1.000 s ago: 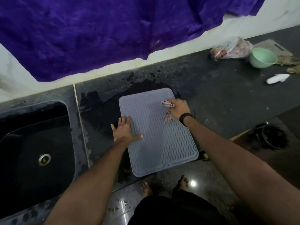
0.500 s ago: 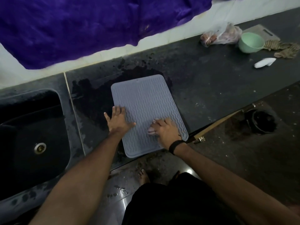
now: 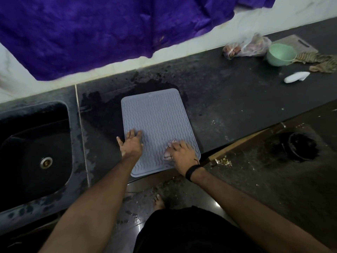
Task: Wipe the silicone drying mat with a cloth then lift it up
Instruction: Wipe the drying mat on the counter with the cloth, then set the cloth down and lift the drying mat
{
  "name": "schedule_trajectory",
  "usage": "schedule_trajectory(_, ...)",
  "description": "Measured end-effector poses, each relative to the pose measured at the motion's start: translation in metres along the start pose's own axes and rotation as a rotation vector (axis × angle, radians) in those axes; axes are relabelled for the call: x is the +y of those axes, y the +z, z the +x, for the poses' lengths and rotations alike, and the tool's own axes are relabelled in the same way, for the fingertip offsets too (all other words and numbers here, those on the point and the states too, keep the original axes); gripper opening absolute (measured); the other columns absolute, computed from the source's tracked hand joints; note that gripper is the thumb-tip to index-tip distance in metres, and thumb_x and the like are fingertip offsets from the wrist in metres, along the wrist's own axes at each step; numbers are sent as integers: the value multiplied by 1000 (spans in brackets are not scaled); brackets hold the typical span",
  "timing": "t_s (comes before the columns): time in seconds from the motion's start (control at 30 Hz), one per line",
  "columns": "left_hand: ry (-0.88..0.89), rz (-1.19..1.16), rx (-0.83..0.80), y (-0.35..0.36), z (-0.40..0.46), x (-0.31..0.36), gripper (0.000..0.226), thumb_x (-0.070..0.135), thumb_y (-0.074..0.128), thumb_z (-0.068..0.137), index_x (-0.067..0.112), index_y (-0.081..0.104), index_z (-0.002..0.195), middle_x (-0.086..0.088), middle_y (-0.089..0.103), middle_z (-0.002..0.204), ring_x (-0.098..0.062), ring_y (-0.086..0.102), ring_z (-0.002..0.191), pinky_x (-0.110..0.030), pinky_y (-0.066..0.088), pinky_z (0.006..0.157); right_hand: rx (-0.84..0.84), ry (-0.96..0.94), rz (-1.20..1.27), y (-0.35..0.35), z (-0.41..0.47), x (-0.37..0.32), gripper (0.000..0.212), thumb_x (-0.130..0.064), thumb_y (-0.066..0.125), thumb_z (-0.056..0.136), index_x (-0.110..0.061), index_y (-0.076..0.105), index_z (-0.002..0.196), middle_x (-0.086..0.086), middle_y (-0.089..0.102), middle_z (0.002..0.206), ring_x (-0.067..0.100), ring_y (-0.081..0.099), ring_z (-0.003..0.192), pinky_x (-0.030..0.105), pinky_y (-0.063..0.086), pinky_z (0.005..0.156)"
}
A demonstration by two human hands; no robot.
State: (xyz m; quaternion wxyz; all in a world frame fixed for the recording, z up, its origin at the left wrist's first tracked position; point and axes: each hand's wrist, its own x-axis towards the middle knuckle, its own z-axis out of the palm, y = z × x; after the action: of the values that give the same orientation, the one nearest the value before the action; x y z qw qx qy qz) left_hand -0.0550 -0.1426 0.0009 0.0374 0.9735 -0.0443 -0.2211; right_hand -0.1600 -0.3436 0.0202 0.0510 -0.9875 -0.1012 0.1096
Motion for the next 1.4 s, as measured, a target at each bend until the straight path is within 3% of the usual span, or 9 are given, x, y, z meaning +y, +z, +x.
schedule_trajectory(0.13, -61, 34, -88, -2, -2, 12, 58, 15, 36, 108, 27, 19, 163, -3, 9, 172, -21, 5, 159, -67, -5, 121, -78, -71, -11, -2, -14, 24, 50, -15, 52, 89, -20, 48, 139, 6, 33, 151, 31, 29, 135, 42, 23, 111)
schedule_trajectory(0.27, -104, 25, -139, -16, -1, 22, 59, 16, 36, 107, 24, 19, 163, -3, 7, 172, -22, 4, 159, -67, -5, 121, -152, -137, -2, -11, -21, 41, 45, -24, 59, 87, -25, 57, 132, 1, 47, 141, 28, 37, 127, 39, 31, 105)
schedule_trajectory(0.4, -134, -25, -135, -22, -12, 24, 66, 25, 44, 105, 23, 17, 164, -3, 9, 172, -22, 4, 159, -62, -7, 123, -70, 20, 311, -40, -2, 59, 46, -14, 59, 85, -27, 59, 130, 1, 56, 132, 25, 48, 120, 35, 44, 100)
schedule_trajectory(0.53, -171, -52, -78, -31, -29, 12, 70, 36, 50, 103, 22, 18, 164, -5, 13, 171, -25, 6, 159, -61, -4, 124, 15, 55, 384, -66, 40, 59, 41, -16, 54, 91, -23, 58, 132, 5, 50, 127, 25, 57, 106, 32, 47, 95)
schedule_trajectory(0.77, -252, -54, -24, -83, -36, -47, 80, 52, 53, 102, 23, 14, 165, -7, 10, 172, -26, 4, 159, -63, 0, 124, 149, -5, 285, -104, 118, -6, 25, -31, 52, 90, -25, 68, 108, 7, 66, 102, 29, 57, 98, 34, 43, 80)
schedule_trajectory(0.87, -249, -79, 46, -111, -17, -84, 81, 53, 54, 101, 23, 16, 165, -7, 11, 172, -26, 6, 159, -63, 2, 124, 139, 39, 465, -116, 153, -43, 21, -34, 51, 93, -22, 68, 98, 6, 69, 99, 29, 64, 90, 30, 46, 66)
schedule_trajectory(1.03, -186, -135, 107, -129, 20, -142, 81, 53, 57, 99, 23, 20, 164, -6, 17, 170, -26, 11, 158, -62, 4, 124, 127, 108, 620, -134, 229, -113, 29, -43, 58, 91, -17, 67, 81, 8, 60, 97, 27, 62, 82, 37, 54, 72)
schedule_trajectory(1.2, -137, -184, 69, -124, 51, -189, 83, 54, 58, 99, 22, 18, 164, -7, 14, 171, -27, 11, 158, -56, 8, 125, 117, 242, 682, -138, 310, -154, 31, -35, 61, 90, -7, 72, 97, 12, 70, 97, 30, 67, 88, 36, 57, 73)
schedule_trajectory(1.4, -77, -231, 81, -116, 86, -232, 80, 51, 59, 99, 21, 23, 164, -10, 23, 168, -28, 20, 156, -50, 20, 125, 224, 308, 421, -129, 387, -196, 38, -25, 60, 89, -7, 62, 123, 14, 48, 130, 30, 53, 115, 37, 51, 90)
